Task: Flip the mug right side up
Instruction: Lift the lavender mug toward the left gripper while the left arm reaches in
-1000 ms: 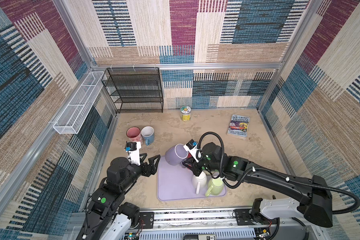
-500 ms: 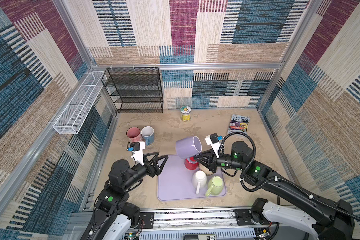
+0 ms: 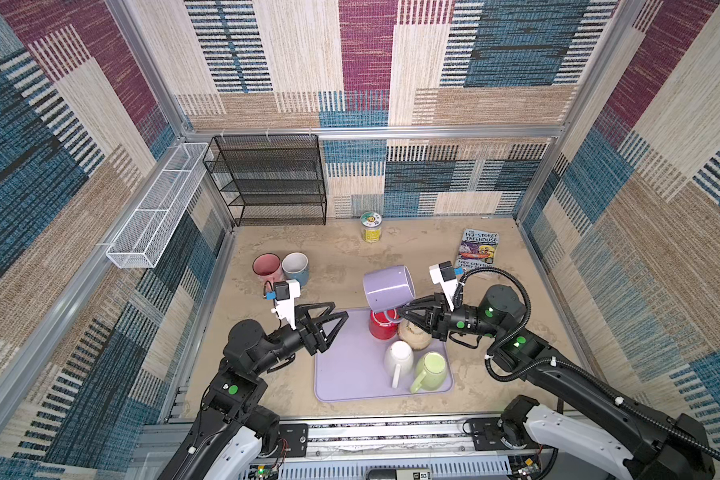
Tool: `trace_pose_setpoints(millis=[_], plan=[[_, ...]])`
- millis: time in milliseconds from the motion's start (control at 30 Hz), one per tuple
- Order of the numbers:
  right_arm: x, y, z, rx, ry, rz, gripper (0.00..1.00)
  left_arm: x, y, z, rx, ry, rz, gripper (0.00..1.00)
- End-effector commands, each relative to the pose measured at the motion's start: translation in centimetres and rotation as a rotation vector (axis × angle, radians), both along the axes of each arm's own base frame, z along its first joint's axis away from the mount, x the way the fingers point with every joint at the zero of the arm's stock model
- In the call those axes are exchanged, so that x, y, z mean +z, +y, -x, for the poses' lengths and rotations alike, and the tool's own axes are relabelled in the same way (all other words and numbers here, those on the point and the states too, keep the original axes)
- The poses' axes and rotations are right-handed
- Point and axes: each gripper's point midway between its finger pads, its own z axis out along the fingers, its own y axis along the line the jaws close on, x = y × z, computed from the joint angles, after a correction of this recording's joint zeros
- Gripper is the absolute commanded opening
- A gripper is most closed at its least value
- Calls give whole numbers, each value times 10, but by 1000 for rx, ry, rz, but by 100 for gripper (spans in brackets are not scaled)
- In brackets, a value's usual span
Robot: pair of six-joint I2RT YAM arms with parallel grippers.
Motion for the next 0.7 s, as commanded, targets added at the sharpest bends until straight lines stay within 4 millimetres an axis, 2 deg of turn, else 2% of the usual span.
trace_pose_setpoints(millis=[0, 267, 467, 667], plan=[[34, -3, 8, 43, -88, -111, 0, 12, -4, 2, -20, -51, 42, 77], [36, -2, 2, 47, -73, -137, 0, 13, -20, 3, -84, -79, 69, 76], [39, -1, -3, 47, -64, -159, 0, 20, -34, 3, -117, -114, 92, 79], [43, 1, -10, 54, -46, -185, 0, 25, -49, 1, -159, -139, 103, 78]])
